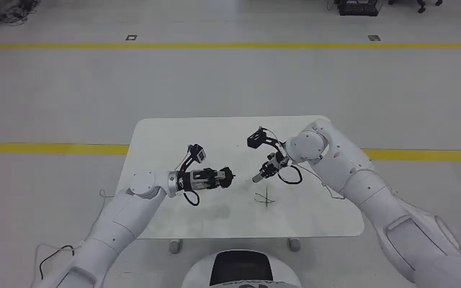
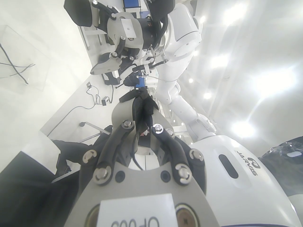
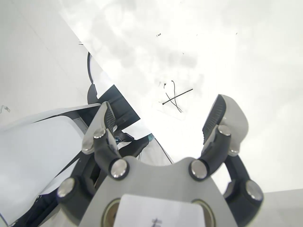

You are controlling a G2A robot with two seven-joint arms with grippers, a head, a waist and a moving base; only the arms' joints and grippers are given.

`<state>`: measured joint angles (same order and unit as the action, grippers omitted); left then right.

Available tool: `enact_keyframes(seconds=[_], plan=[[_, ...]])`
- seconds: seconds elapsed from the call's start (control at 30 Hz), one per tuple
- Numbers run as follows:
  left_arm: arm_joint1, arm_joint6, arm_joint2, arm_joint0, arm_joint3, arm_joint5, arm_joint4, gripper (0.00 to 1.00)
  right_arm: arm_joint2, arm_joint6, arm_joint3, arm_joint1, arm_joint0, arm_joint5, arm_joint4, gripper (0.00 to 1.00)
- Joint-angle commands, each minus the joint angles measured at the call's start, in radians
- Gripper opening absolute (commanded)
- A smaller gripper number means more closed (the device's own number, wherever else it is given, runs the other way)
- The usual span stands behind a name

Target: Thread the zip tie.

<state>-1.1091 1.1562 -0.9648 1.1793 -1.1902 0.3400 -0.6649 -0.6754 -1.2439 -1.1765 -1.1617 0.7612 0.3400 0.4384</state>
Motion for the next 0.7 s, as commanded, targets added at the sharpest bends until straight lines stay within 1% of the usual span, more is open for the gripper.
enact_keyframes(seconds=[0.0,0.13,0.17,0.27,0.37,0.47,0.67], plan=[[0.000,0.000,0.000,0.000,0.000,0.000,0.000,0.00,0.000,0.000,0.000,0.000,0.000,0.000,0.000,1.00],[0.000,0.000,0.000,0.000,0.000,0.000,0.000,0.00,0.000,0.000,0.000,0.000,0.000,0.000,0.000,1.00],[0.000,0.000,0.000,0.000,0.000,0.000,0.000,0.00,0.002,0.013,-0.001,0.000,0.006,-0.001,0.006,1.00],[0.000,0.000,0.000,0.000,0.000,0.000,0.000,0.00,0.018,0.033,0.001,-0.001,0.016,0.000,0.043,1.00],[0.000,0.000,0.000,0.000,0.000,0.000,0.000,0.00,0.047,0.035,0.013,-0.006,0.010,0.000,0.074,1.00],[0.000,0.000,0.000,0.000,0.000,0.000,0.000,0.00,0.087,0.036,0.030,-0.016,-0.004,0.000,0.108,1.00],[0.000,0.000,0.000,0.000,0.000,0.000,0.000,0.00,0.167,0.046,0.100,-0.053,-0.036,0.000,0.131,1.00]])
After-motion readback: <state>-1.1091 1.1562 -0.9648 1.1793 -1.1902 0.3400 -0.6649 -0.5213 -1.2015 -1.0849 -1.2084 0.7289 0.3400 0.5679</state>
